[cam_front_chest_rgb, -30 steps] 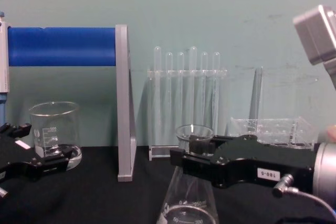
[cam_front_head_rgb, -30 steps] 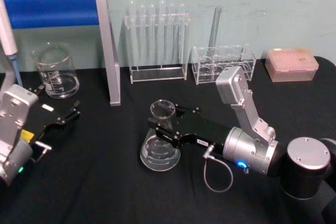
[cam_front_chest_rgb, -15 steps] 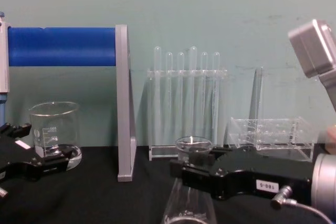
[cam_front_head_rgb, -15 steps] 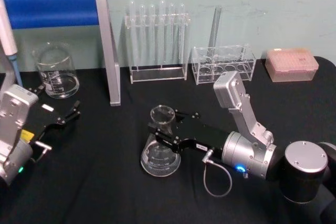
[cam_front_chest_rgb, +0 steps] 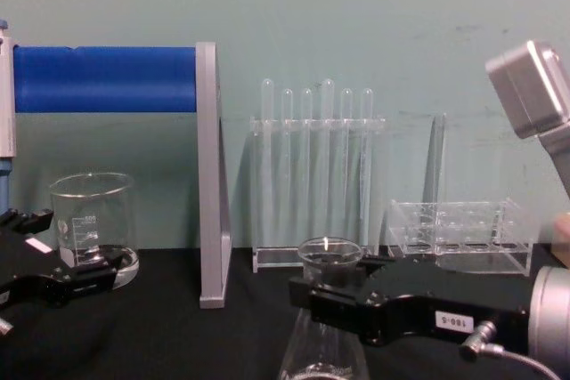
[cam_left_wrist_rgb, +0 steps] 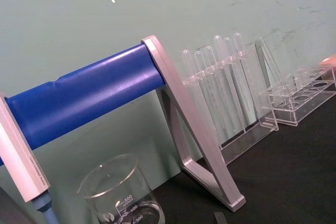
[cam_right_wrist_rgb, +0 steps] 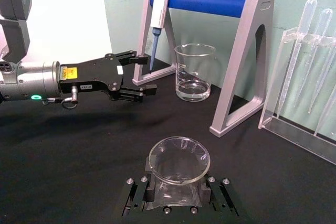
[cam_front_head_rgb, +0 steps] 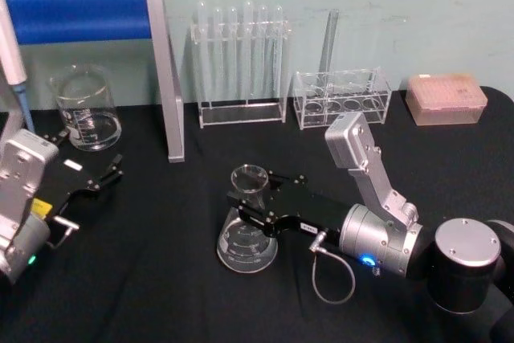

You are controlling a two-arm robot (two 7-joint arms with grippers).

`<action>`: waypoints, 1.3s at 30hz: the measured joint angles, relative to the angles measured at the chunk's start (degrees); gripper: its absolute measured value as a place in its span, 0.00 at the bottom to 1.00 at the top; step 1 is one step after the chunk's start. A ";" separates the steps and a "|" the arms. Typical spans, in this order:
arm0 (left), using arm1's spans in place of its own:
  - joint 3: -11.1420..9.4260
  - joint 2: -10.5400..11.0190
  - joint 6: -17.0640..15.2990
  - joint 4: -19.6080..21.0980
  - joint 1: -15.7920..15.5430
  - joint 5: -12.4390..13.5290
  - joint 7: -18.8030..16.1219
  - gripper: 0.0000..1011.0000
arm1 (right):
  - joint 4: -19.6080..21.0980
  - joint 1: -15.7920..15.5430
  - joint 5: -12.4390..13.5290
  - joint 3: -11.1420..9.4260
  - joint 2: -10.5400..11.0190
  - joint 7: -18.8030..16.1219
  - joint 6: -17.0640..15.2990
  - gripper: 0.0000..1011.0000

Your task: Grasp the erlenmeyer flask with one hand, shake it three times, then place it back.

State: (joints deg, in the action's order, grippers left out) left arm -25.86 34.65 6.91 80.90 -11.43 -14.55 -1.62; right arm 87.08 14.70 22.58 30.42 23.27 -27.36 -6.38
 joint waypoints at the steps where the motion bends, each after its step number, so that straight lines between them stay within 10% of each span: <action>1: 0.00 0.00 0.00 0.00 0.00 0.00 0.00 0.99 | 0.00 0.00 0.00 0.00 0.00 0.00 0.00 0.45; 8: 0.00 0.00 0.00 0.00 0.00 0.00 0.00 0.99 | 0.00 0.01 0.00 -0.01 0.00 -0.08 -0.01 0.46; 25: 0.00 0.00 0.00 0.00 0.00 0.00 0.00 0.99 | -0.02 0.06 0.04 -0.04 -0.01 -0.21 -0.03 0.96; 31: 0.00 0.00 0.00 0.00 0.00 0.00 0.00 0.99 | -0.01 0.05 0.16 -0.08 0.05 -0.38 -0.03 0.99; 39: 0.00 0.00 0.00 0.00 0.00 0.00 0.00 0.99 | 2.86 -2.02 3.55 -2.42 5.32 -3.97 -0.11 0.99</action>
State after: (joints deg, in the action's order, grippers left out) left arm -25.86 34.65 6.91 80.90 -11.43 -14.55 -1.62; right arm 89.95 12.68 26.13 28.00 28.59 -31.33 -6.49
